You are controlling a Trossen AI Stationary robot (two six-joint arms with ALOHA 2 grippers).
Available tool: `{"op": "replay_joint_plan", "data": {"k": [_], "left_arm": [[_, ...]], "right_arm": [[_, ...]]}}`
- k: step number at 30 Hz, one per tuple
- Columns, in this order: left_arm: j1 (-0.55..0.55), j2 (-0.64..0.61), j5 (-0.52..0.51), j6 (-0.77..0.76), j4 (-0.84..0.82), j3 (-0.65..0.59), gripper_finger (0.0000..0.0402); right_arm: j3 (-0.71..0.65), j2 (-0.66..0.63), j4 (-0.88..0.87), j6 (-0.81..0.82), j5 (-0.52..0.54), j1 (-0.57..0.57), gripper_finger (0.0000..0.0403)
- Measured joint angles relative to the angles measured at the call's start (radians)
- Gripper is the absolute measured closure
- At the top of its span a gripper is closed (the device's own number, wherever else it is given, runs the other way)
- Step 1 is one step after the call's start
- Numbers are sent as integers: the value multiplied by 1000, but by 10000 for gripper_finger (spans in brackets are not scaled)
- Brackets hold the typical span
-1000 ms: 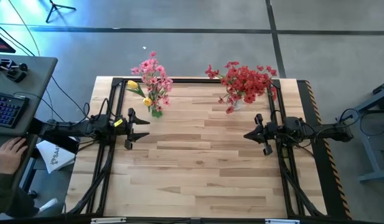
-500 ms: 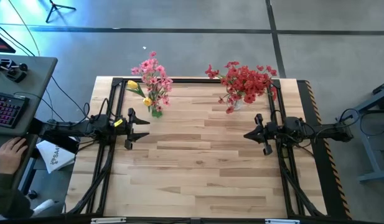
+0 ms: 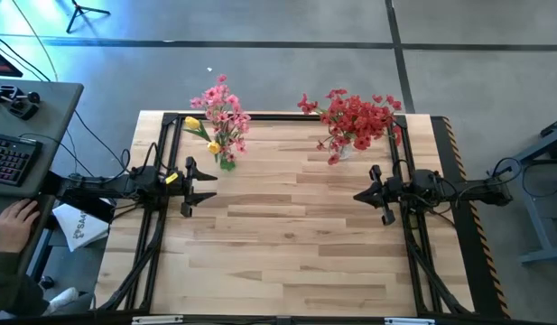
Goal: Sort flowers into vase by color
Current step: Return to home position
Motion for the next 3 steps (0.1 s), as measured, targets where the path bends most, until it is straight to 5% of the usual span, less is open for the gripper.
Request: {"op": "replay_joint_plan", "data": {"k": [3], "left_arm": [[0,0,0,0,0,0,186]], "right_arm": [[0,0,0,0,0,0,402]]}}
